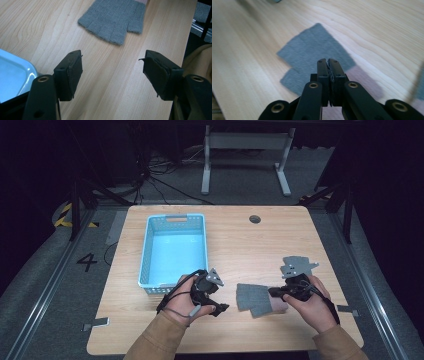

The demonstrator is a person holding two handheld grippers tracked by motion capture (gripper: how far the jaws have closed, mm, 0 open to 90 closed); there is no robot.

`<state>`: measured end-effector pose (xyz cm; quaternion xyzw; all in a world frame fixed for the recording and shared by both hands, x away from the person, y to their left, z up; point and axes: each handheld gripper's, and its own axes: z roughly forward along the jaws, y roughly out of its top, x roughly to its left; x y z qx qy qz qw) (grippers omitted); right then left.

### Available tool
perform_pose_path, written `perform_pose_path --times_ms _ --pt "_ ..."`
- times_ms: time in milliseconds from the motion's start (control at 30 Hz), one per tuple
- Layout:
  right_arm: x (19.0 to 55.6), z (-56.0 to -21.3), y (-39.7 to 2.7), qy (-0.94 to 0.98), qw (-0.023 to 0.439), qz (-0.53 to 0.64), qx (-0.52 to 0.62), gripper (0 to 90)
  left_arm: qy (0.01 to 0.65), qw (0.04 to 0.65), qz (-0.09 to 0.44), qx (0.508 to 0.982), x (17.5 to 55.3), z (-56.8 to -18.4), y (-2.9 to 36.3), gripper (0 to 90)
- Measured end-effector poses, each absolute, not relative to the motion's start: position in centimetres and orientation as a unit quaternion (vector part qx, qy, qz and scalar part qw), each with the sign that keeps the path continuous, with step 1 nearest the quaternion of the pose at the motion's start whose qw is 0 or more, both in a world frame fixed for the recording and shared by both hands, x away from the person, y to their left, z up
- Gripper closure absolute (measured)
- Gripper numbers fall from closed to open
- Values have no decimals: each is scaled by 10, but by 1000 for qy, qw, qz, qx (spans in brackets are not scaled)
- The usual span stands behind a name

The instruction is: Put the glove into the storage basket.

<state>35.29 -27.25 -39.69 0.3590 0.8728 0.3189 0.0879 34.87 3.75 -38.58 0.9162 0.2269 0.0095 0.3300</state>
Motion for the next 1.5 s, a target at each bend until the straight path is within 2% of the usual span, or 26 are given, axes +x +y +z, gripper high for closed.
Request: perform_pose_path --times_ms 367,600,1500 --pt "368 -408 -307 840 114 306 434 900 230 328 10 916 349 -388 39 323" --pt "374 -420 -314 837 111 288 451 900 232 330 9 915 349 -389 39 322" --pt "369 -430 -341 830 99 245 491 900 221 334 3 916 354 -385 32 321"
